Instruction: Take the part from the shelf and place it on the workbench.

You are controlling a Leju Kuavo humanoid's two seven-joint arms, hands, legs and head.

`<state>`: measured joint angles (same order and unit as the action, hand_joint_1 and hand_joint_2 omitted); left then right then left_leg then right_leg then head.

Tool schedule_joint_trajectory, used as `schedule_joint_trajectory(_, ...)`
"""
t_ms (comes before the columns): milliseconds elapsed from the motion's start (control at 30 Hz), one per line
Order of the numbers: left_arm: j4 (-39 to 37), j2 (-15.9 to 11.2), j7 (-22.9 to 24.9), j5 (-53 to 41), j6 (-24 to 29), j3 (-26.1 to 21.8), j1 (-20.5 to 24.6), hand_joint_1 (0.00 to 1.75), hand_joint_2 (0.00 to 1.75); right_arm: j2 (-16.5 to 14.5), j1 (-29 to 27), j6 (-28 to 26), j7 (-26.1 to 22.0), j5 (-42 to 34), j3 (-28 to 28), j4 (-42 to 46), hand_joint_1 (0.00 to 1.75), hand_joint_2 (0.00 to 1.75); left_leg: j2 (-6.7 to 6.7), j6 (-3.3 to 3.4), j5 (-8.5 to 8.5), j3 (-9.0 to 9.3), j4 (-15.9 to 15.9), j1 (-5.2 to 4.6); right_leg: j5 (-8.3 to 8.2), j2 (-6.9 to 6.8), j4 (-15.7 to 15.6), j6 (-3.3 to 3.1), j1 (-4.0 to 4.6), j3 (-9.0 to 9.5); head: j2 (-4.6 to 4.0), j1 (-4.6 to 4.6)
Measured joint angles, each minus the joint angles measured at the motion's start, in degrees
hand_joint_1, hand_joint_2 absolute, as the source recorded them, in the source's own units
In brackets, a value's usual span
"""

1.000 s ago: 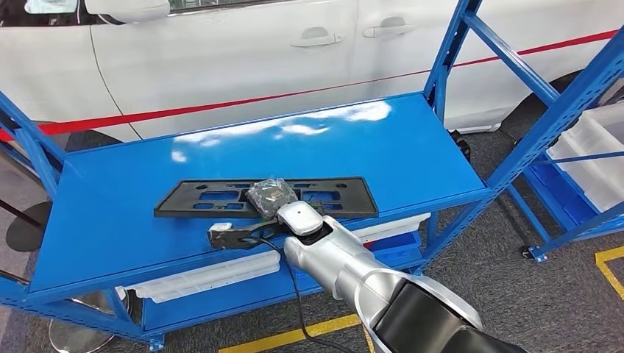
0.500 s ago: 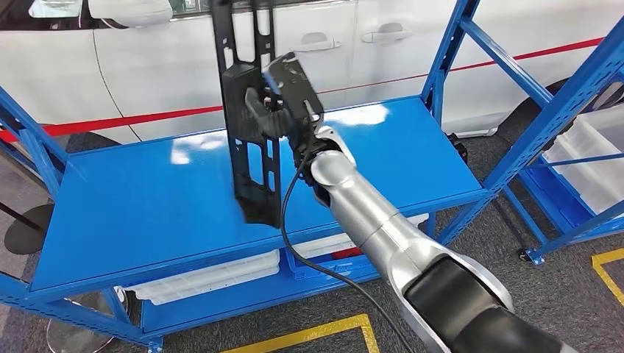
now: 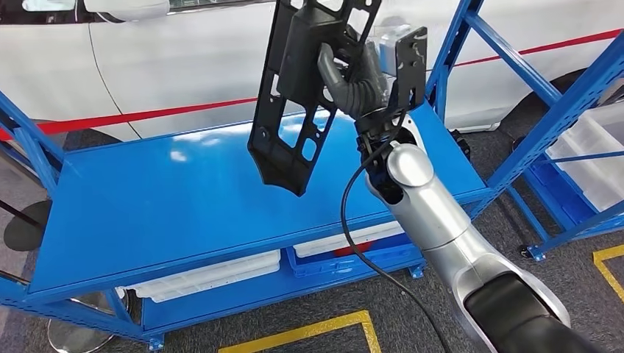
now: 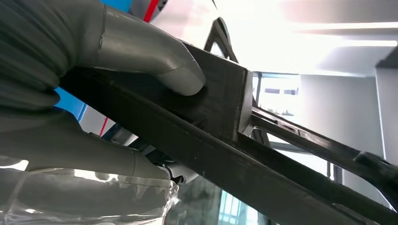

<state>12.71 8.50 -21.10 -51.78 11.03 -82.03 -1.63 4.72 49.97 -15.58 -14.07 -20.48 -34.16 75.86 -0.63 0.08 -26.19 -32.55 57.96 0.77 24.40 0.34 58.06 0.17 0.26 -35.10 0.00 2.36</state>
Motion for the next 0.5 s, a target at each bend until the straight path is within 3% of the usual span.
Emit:
schedule_joint_trajectory(100,0.0,-0.3,-0.3,0.2,-0.2,-0.2,0.0,0.00,0.00,0.7,-1.5,0.0,-0.2,-0.3,0.7,2.3,1.75,1.75,0.20,-0.74,-1.88,-0.94,2.3,-0.08,-0.15,-0.10,-0.6,-0.93,-0.57,0.34,0.00,0.02)
schedule_joint_trajectory(200,0.0,-0.4,-0.4,0.2,-0.3,-0.4,0.0,0.00,0.00,1.1,-4.7,0.0,-1.1,-0.7,1.8,5.0,1.75,1.75,0.30,-1.05,-6.93,-5.94,12.9,-0.03,-0.11,-0.33,-0.7,-1.53,-0.52,0.56,0.00,0.04)
schedule_joint_trajectory(267,0.0,-0.4,-0.4,0.3,-0.4,-0.7,-0.1,0.00,0.00,1.2,-8.6,-0.2,-2.8,0.8,2.8,7.6,1.75,1.75,0.30,-1.14,-7.43,-7.76,16.3,-0.02,-0.08,-0.47,-0.5,-1.60,-0.39,0.59,0.00,0.04)
schedule_joint_trajectory(300,0.0,-0.4,-0.4,0.2,-0.5,-0.8,-0.1,0.00,0.00,1.2,-10.9,-0.2,-3.7,2.1,3.4,9.2,1.75,1.75,0.31,-1.10,-6.07,-7.05,14.6,-0.02,-0.02,-0.48,-0.4,-1.57,-0.36,0.60,0.00,0.04)
schedule_joint_trajectory(400,0.0,-0.4,-0.2,0.0,-0.7,-1.0,-0.1,0.00,0.00,1.1,-16.5,0.6,-5.5,5.4,5.0,14.9,1.75,1.75,0.26,-0.57,-0.93,-1.66,3.5,-0.12,0.29,-0.33,0.1,-1.21,-0.23,0.47,0.00,0.04)
schedule_joint_trajectory(433,0.0,-0.4,-0.2,0.0,-0.8,-1.1,0.0,0.00,0.00,1.0,-17.9,1.0,-5.7,6.0,5.4,16.5,1.75,1.75,0.22,-0.37,-0.23,-0.64,1.4,-0.20,0.31,-0.25,0.3,-0.97,-0.17,0.36,0.00,0.03)
schedule_joint_trajectory(500,0.0,-0.4,-0.1,-0.3,-1.2,-1.2,0.0,0.00,0.00,1.0,-20.5,2.1,-6.2,7.2,6.1,19.3,1.75,1.75,0.14,0.04,0.12,-0.38,0.6,-0.37,0.10,-0.15,0.4,-0.35,-0.15,0.21,0.00,0.02)
